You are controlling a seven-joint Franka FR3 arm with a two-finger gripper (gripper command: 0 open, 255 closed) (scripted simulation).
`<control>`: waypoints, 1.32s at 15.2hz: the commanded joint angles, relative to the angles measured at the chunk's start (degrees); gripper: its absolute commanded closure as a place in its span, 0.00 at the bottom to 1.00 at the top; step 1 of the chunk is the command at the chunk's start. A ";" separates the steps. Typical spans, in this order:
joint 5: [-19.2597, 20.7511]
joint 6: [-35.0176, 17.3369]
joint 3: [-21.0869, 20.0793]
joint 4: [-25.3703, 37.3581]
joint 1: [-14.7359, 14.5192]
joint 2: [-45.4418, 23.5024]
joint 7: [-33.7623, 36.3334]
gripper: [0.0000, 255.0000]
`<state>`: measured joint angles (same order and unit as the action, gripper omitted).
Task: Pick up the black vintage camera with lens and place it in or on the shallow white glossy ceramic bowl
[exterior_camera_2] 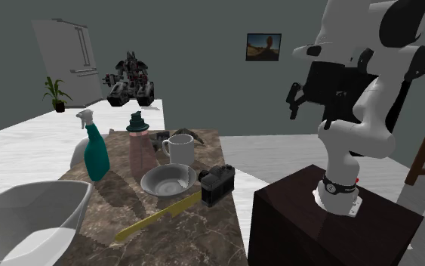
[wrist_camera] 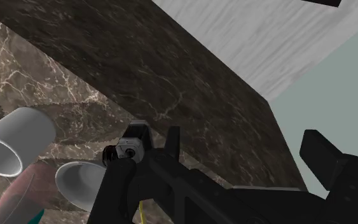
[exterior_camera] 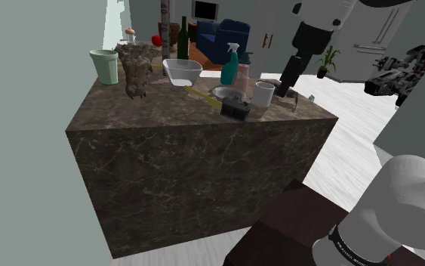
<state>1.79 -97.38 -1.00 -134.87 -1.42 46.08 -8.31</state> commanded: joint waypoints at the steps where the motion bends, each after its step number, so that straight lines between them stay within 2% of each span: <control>1: 0.00 0.00 0.00 0.00 0.00 0.00 0.00 0.00; 11: 1.15 -13.05 6.94 3.50 1.89 -18.15 -6.13 0.00; 20: -1.89 -20.87 12.27 12.81 2.81 -37.15 -12.71 0.00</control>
<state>0.49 -117.77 10.74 -123.78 1.31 11.36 -20.20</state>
